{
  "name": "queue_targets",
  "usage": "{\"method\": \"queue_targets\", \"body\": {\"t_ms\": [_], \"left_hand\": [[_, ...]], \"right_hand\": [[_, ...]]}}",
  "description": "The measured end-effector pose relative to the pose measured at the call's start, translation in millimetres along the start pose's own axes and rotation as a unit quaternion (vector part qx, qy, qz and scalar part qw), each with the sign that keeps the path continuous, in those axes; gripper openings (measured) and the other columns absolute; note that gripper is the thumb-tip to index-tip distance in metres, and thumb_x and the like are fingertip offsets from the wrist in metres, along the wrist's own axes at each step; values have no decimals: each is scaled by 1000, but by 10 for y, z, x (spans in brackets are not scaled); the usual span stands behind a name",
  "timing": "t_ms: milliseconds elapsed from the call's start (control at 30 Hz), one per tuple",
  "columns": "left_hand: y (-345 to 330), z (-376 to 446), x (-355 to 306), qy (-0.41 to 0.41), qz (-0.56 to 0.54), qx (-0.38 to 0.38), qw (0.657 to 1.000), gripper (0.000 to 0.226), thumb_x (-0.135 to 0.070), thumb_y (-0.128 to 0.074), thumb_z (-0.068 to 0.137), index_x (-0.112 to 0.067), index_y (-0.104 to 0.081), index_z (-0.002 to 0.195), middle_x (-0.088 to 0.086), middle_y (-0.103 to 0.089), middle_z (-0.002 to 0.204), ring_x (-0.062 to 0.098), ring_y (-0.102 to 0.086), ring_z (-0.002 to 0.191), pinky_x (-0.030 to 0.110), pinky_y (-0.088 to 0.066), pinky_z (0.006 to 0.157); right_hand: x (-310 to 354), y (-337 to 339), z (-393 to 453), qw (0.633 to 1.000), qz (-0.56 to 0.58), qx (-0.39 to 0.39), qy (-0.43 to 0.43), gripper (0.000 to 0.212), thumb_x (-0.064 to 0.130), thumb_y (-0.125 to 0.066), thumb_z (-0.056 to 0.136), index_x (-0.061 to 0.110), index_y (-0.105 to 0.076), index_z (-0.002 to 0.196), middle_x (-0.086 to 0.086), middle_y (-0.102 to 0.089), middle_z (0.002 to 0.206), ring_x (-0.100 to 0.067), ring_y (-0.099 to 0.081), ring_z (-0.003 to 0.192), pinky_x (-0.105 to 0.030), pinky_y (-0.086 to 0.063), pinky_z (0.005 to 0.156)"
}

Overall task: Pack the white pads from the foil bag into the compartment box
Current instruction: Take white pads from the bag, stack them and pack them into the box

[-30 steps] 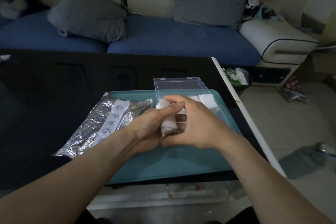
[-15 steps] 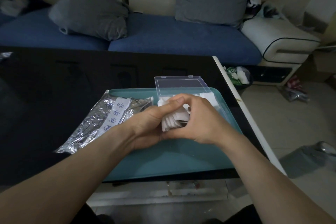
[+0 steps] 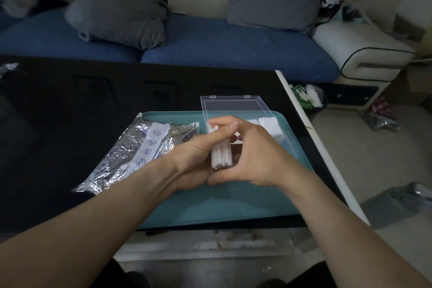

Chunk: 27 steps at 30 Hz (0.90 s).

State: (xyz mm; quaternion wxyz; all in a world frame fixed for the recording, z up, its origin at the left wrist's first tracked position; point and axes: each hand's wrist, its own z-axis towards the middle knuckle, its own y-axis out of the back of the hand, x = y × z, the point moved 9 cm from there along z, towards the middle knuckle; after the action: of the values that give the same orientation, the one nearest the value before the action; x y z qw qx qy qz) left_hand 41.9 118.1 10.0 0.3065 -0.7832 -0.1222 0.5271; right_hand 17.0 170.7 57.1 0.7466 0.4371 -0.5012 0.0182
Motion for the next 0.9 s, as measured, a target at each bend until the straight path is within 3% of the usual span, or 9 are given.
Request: {"method": "queue_targets", "body": {"t_ms": [67,167,300,400,433,567,633,700,900], "left_hand": [[16,-1,-2,5,9,-7,1000,59,-43,-83,66,-8,-67,111,13,-70,98,23,-70,90,36,-58,85],[7,-32,-1,19,21,13,1000,60,-40,-80,71,-8,-64,119,13,-69,110,23,-69,100,37,-56,92],[85,-39,45,43,37,-20,998,49,-28,-74,77,-8,-64,121,13,-70,110,23,-68,98,36,-55,91],[64,-45,48,42,30,-14,999,57,-26,-77,75,-1,-62,124,16,-68,113,26,-66,106,38,-51,99],[58,-45,57,42,26,-17,999,53,-25,-78,75,-1,-63,120,16,-68,111,26,-67,104,38,-51,98],[89,-7,73,30,51,-41,997,48,-24,-86,68,-9,-65,109,12,-63,96,20,-62,79,30,-54,79],[102,15,41,17,40,-33,999,61,-28,-95,55,-12,-64,105,8,-59,88,16,-58,71,27,-50,71],[82,8,44,18,31,-11,999,68,-31,-98,48,-9,-64,103,10,-60,89,19,-63,78,30,-54,77],[-25,-60,37,17,57,2,998,23,-16,-69,78,-9,-64,100,10,-70,91,17,-70,87,28,-58,80]], "right_hand": [[1,0,5,1000,-16,2,2,80,33,-100,52,26,-62,122,15,-68,110,0,-66,99,-24,-57,86],[-29,70,-7,1000,-17,-24,1,69,31,-99,54,26,-63,112,18,-67,101,6,-65,92,-14,-51,78],[-75,-5,-22,998,-68,17,-11,110,42,-98,49,38,-41,143,13,-49,135,-1,-49,120,-21,-45,99],[-57,11,22,998,-67,-20,6,63,37,-99,52,22,-63,103,8,-64,100,-7,-61,92,-29,-52,79],[-63,25,23,998,-63,-31,5,62,37,-99,52,21,-64,100,8,-65,96,-8,-62,87,-29,-52,76],[-97,-43,4,1000,-7,9,-12,103,35,-100,49,33,-48,138,10,-58,125,-3,-60,109,-21,-52,91],[-63,-19,21,1000,-7,-2,13,80,29,-100,52,24,-61,121,3,-65,112,-9,-65,100,-31,-56,85],[-33,8,19,999,-21,-17,32,68,28,-99,54,22,-66,113,4,-66,105,-10,-65,97,-35,-55,84],[31,-68,0,999,-19,-3,48,72,26,-96,58,31,-64,123,11,-64,114,-2,-62,107,-24,-52,93]]}}
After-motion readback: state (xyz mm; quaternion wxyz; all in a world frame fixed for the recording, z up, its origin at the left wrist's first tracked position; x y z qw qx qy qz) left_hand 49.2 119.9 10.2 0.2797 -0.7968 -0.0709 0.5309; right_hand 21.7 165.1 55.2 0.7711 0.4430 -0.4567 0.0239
